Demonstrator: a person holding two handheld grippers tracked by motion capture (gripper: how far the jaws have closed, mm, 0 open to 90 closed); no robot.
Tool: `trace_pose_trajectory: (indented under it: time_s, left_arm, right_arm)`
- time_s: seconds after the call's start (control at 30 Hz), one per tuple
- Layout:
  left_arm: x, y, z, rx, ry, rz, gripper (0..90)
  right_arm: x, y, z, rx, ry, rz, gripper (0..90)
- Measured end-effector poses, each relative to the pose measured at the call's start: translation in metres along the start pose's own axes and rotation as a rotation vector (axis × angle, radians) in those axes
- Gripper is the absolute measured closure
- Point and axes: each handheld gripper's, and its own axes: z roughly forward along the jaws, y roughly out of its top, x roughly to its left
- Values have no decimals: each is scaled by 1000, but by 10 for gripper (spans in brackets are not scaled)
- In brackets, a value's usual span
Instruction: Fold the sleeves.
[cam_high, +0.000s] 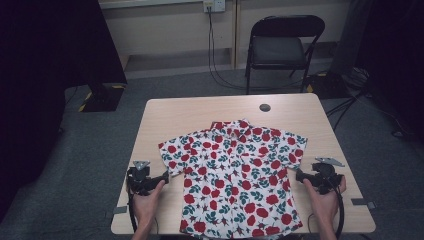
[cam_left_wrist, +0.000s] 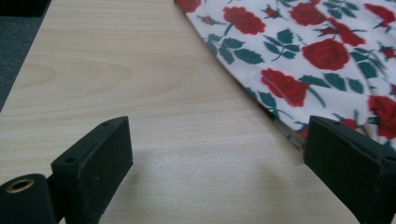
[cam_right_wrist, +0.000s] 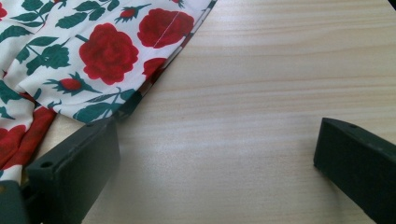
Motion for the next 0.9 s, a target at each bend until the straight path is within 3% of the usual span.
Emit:
trace_pose_trajectory:
  time_s: [0.13, 0.3, 0.7, 0.8, 0.9]
  left_arm:
    - [2, 2, -5, -33, -22, 6, 91]
    - [5, 9, -7, -33, -36, 7, 80]
    - [-5, 23, -3, -2, -31, 70, 122]
    - [-4, 26, -1, 9, -39, 55, 125]
    - [-6, 29, 2, 34, -29, 72, 130]
  right_arm:
    - [0, 0, 0, 0, 3, -4, 0]
    - [0, 0, 0, 0, 3, -4, 0]
    - [0, 0, 0, 0, 3, -3, 0]
    - [0, 0, 0, 0, 2, -3, 0]
    - [0, 0, 0, 0, 2, -3, 0]
